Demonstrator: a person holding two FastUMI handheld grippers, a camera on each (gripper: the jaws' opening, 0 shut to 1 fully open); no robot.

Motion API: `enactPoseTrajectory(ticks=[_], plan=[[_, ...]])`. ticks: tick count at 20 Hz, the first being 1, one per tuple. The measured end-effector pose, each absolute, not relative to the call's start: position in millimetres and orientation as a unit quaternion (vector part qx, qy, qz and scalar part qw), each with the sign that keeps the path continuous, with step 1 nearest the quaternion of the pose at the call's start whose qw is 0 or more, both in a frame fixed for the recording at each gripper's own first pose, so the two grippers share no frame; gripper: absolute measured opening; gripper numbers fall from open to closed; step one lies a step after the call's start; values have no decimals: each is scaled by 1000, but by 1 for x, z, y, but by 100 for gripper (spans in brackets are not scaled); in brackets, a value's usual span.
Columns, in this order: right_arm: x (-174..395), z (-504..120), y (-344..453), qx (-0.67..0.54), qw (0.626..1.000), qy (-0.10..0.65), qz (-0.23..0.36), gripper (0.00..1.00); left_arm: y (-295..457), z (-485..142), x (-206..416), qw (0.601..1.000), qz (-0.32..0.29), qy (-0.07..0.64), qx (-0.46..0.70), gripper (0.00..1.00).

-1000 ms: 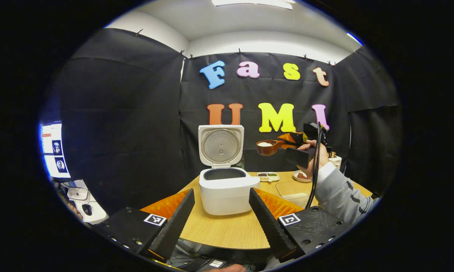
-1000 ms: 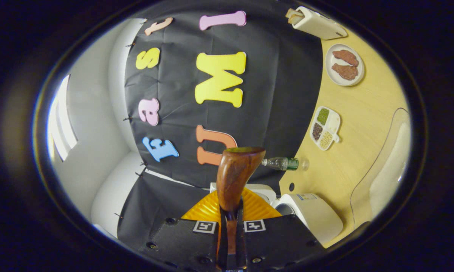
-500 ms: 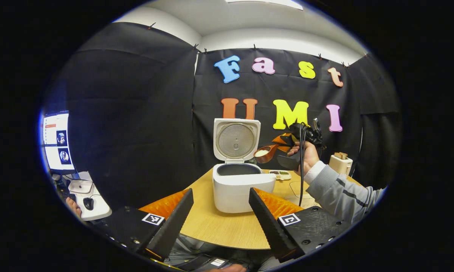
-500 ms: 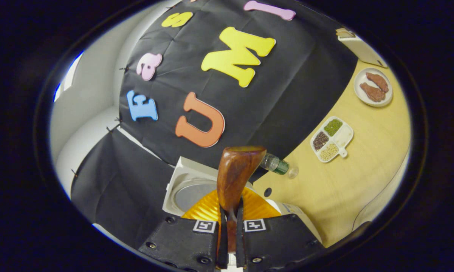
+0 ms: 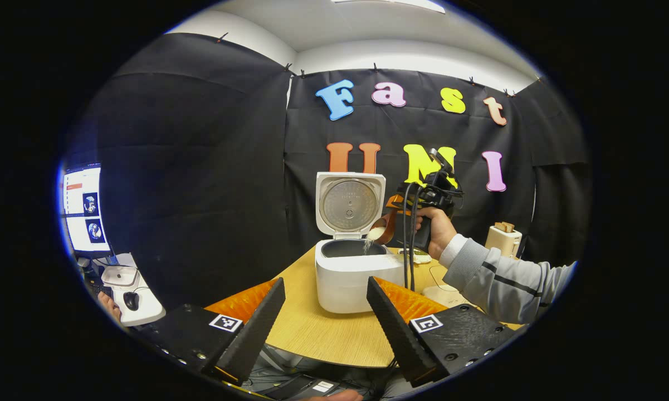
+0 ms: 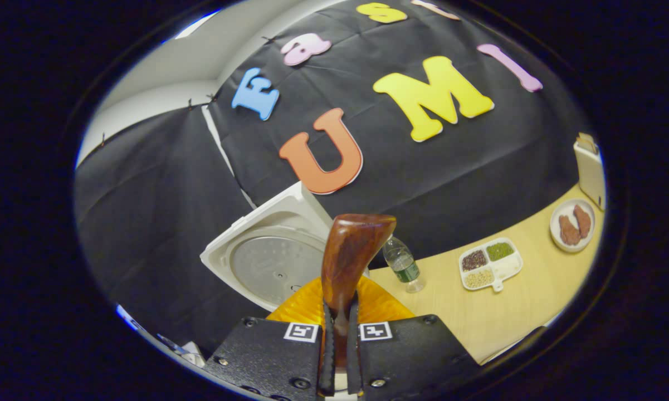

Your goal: Close the left gripper, press the button to open the rice cooker; take a wooden spoon from the chopstick holder with the right hand, scoop a spoonful of rice and pour it into the rice cooker, then put the wooden spoon back into the chopstick holder.

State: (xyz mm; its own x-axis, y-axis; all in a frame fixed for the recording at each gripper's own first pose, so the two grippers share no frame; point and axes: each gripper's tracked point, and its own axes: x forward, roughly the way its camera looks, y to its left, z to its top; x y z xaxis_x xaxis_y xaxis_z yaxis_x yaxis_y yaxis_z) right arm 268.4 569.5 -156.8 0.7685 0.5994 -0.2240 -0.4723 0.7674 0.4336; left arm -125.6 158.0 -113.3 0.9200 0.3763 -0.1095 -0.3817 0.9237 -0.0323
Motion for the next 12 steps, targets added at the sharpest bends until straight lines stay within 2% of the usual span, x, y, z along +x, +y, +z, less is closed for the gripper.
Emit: enactPoseTrajectory(ticks=[3,7,12], plan=[[260,-144,590,61,942,121,306,14,159,-116,-126,979,195,52,-26,94],[234,-137,616,-71,939,50,334,13,160,-115,-127,979,194,50,-32,94],[207,-133,625,-161,936,-25,311,13,159,-117,-129,979,195,50,-31,94]])
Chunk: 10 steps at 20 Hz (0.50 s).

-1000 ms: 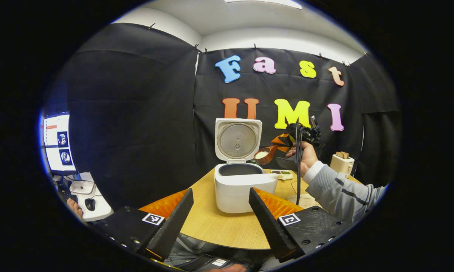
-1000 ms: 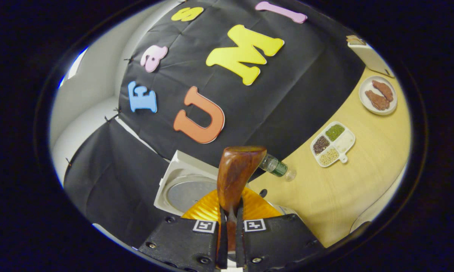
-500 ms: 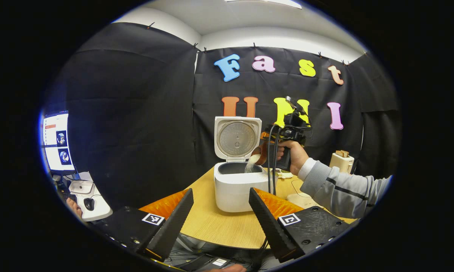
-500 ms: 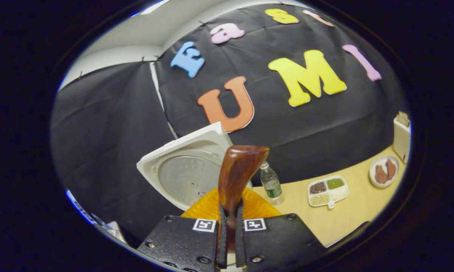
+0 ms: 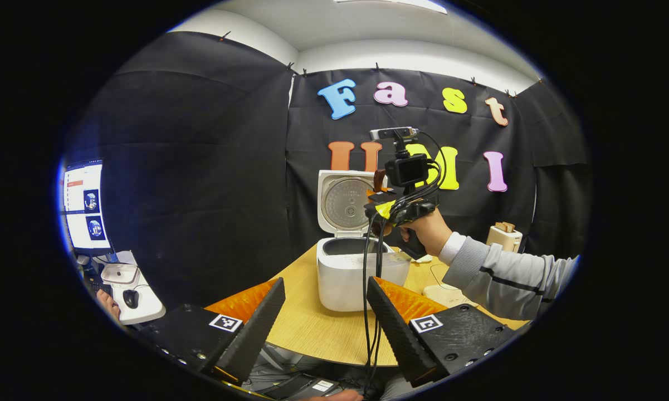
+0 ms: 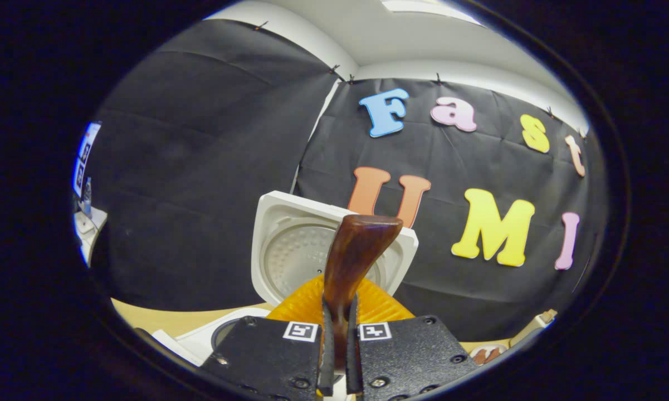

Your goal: Close the left gripper, press the button to open the rice cooker; take a wooden spoon from the chopstick holder with the right hand, scoop a spoonful of rice and pour it into the rice cooker, then put the wooden spoon back into the chopstick holder.

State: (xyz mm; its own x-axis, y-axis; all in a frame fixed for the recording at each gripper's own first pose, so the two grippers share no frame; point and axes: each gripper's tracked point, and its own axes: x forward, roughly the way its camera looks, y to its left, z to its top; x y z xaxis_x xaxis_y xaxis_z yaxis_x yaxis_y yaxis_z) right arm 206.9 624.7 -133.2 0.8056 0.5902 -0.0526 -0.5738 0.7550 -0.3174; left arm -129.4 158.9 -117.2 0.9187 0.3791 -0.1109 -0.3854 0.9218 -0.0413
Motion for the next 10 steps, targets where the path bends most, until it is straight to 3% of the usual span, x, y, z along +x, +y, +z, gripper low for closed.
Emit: enactPoseTrajectory(ticks=[10], plan=[[215,-85,568,-90,948,-43,301,14,145,-111,-116,981,185,45,-32,94]])
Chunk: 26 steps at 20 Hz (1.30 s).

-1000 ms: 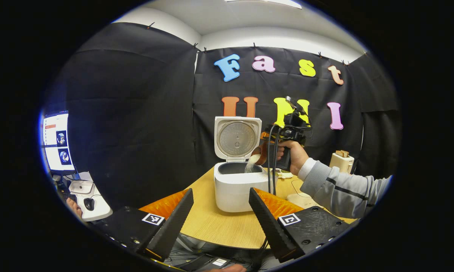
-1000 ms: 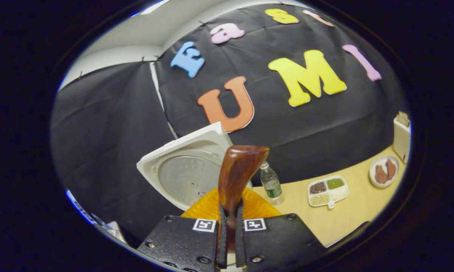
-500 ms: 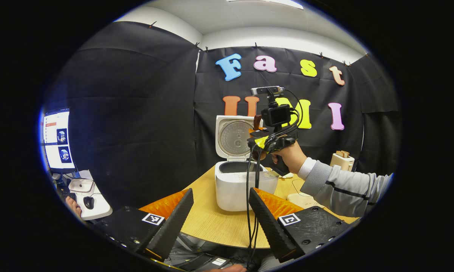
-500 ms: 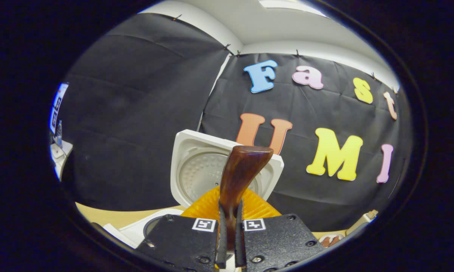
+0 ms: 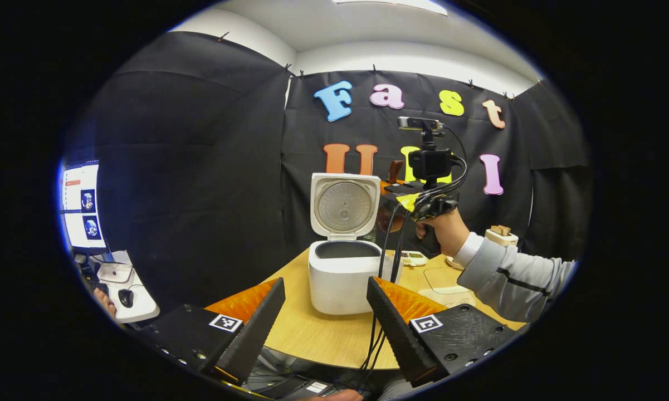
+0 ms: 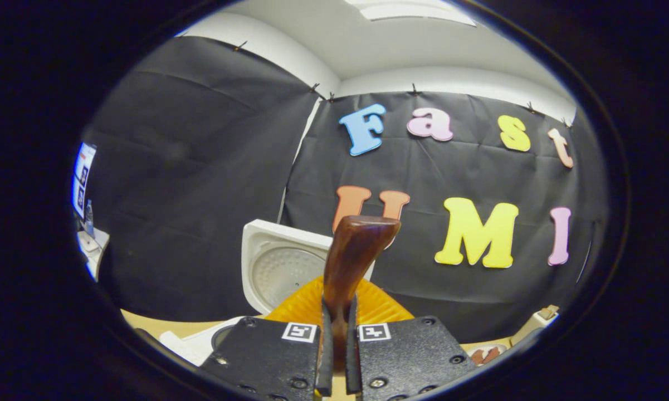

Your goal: Close the left gripper, press the button to open the rice cooker; take a wooden spoon from the chopstick holder with the right hand, scoop a spoonful of rice and pour it into the rice cooker, then put the wooden spoon back into the chopstick holder.

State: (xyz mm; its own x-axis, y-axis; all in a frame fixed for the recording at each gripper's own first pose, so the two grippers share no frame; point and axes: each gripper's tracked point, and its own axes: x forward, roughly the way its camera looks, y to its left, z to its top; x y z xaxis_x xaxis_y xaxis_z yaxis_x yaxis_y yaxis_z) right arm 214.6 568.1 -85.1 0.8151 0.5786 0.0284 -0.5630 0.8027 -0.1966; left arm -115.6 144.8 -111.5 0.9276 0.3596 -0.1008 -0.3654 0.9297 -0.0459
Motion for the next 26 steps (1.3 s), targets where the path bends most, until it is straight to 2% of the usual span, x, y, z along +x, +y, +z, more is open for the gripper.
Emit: enactPoseTrajectory(ticks=[4,7,15,22,26], plan=[[226,-104,569,-78,950,0,301,14,136,-108,-114,982,180,43,-30,94],[218,-100,534,-62,953,9,296,14,135,-104,-112,982,184,41,-22,94],[201,-65,356,-44,963,13,267,15,107,-94,-64,986,161,30,-7,94],[192,-83,160,-57,985,42,160,14,63,-78,-13,992,130,3,-7,94],[195,-124,80,-20,992,66,106,16,40,-71,19,993,118,-1,-10,94]])
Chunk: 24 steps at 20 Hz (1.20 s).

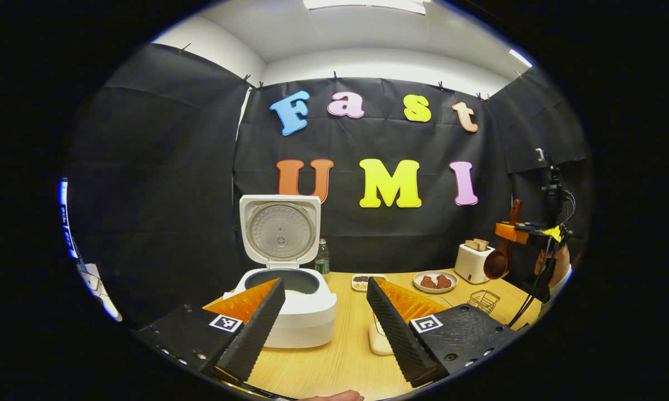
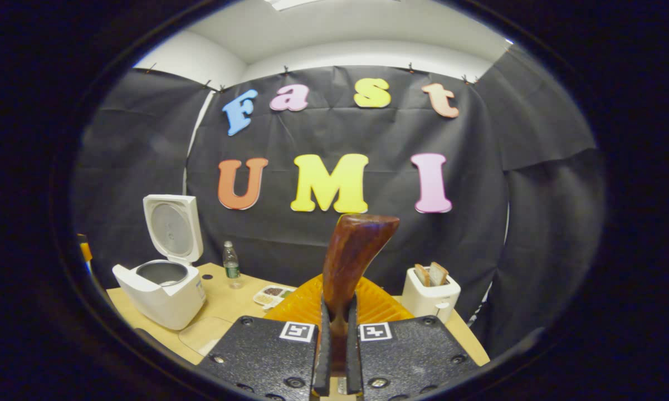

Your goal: Close the left gripper, press the button to open the rice cooker; take a wooden spoon from the chopstick holder with the right hand, scoop a spoonful of rice and pour it into the rice cooker, then put the wooden spoon back into the chopstick holder.

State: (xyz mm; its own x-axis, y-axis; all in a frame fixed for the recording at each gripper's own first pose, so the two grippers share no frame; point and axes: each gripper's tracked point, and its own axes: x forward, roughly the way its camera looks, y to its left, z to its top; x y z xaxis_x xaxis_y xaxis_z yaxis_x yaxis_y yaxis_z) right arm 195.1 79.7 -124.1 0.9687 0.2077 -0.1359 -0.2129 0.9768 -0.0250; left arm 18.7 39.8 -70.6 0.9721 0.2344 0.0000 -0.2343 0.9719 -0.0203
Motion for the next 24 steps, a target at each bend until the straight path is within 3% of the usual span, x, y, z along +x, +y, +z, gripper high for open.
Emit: enactPoseTrajectory(ticks=[7,14,15,17,18,19,21,24], plan=[[208,-186,39,48,989,105,87,17,5,-59,38,995,96,-13,0,94],[218,-216,49,93,982,119,118,24,18,-64,60,994,109,-2,0,93],[220,-215,45,94,983,111,115,46,23,-64,64,994,113,3,-1,93],[223,-213,37,79,986,107,101,77,38,-58,69,992,125,2,1,93],[218,-203,29,69,989,100,89,82,46,-55,72,991,131,0,4,93],[216,-198,24,61,991,93,78,95,52,-52,75,991,135,-1,5,93],[207,-190,19,43,993,86,65,100,64,-43,81,990,139,-6,2,93],[188,-172,15,33,995,68,67,96,85,-28,90,989,147,-7,6,93]])
